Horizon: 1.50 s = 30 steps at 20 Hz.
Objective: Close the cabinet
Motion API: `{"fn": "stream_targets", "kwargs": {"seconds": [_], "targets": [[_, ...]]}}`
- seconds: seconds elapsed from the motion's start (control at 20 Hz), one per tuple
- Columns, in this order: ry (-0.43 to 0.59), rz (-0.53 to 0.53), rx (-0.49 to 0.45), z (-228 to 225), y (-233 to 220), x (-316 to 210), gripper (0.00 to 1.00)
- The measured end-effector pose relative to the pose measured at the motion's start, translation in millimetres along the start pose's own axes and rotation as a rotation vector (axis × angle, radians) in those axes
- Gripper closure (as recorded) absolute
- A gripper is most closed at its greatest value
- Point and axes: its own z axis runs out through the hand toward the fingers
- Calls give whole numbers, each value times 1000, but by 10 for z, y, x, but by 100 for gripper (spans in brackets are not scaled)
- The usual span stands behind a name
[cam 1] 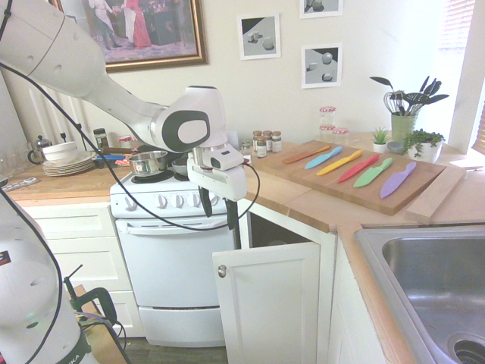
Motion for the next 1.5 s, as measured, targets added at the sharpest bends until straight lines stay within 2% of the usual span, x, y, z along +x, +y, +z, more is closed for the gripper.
{"fn": "stream_targets", "kwargs": {"seconds": [0.25,0.6,1.1,1.5], "targets": [[-6,-20,-4,127,-15,1,0],[-6,-91,8,726,-161,48,0],[32,-197,-53,1206,-84,227,0],[80,-387,-11,1663,9,469,0]]}}
